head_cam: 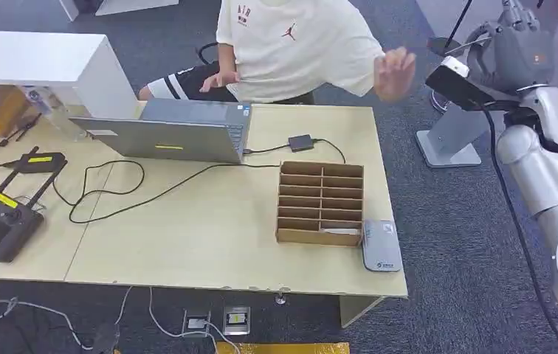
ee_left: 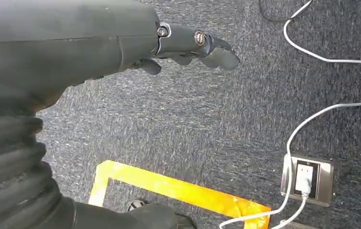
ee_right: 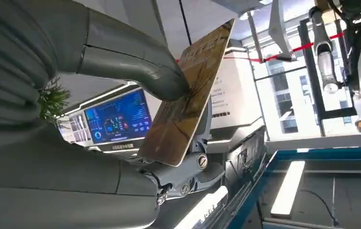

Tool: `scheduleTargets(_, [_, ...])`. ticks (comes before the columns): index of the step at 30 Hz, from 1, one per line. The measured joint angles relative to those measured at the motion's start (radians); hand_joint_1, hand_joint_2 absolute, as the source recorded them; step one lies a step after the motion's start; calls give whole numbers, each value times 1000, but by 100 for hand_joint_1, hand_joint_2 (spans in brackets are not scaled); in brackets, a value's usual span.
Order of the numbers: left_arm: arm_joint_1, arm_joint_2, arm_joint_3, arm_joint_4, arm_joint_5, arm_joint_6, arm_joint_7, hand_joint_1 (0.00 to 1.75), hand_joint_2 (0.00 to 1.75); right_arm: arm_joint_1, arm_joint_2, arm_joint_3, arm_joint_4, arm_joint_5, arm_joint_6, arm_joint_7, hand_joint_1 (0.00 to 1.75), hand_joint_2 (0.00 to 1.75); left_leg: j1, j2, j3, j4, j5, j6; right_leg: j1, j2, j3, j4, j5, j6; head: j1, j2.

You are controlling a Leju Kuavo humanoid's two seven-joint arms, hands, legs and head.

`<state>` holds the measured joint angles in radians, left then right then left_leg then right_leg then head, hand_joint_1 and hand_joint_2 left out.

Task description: Pass the card to the sensor for recognition and then transmit it.

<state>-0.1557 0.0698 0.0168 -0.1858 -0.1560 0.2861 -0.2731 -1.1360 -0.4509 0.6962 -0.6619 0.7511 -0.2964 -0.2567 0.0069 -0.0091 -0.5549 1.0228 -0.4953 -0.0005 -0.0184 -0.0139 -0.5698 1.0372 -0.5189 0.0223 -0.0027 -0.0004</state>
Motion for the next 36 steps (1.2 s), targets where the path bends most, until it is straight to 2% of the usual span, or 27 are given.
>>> scheduleTargets(10, [0, 0, -1, 0, 5, 3, 0, 0, 175, 1, 2, 0, 0, -3, -2, -6, 175, 175, 0, 0, 0, 0, 0, 0, 0, 0, 0, 0, 0, 0, 0, 0])
scheduleTargets(13, [0, 0, -1, 0, 18, 7, 0, 0, 175, 6, 2, 0, -2, -31, 35, 3, 175, 175, 0, 0, 0, 0, 0, 0, 0, 0, 0, 0, 0, 0, 0, 0])
scheduleTargets(16, [1, 0, -2, 0, 32, 11, 0, 0, 175, 37, -11, -3, -20, -95, 100, 22, 175, 175, 0, 0, 1, 0, 0, 0, 0, 0, 0, 0, 0, 0, 0, 0])
scheduleTargets(22, [15, 0, -3, 0, 53, 18, 0, 0, 175, 181, -88, -54, -76, -225, 189, 57, 175, 175, 0, -1, 0, 0, 0, 0, 0, -1, 0, -1, 0, 0, 1, 0])
scheduleTargets(26, [17, 3, -13, 0, 55, 19, 2, 0, 175, 248, -128, -92, -127, -233, 208, 68, 175, 175, 0, 0, -1, 0, -1, 0, 0, 0, -1, -1, 0, 0, 0, 0])
scheduleTargets(31, [17, 5, -23, 0, 60, 21, 3, 0, 175, 329, -168, -133, -186, -248, 266, 120, 175, 175, 0, 0, 0, 0, -1, 0, 0, -1, 0, -2, 0, 0, 0, 0])
scheduleTargets(36, [17, 10, -35, 0, 64, 20, 4, 0, 175, 459, -208, -198, -300, -240, 328, 175, 175, 175, 0, 0, -1, 0, -1, 0, 0, -1, -1, -1, 0, 0, 0, 0])
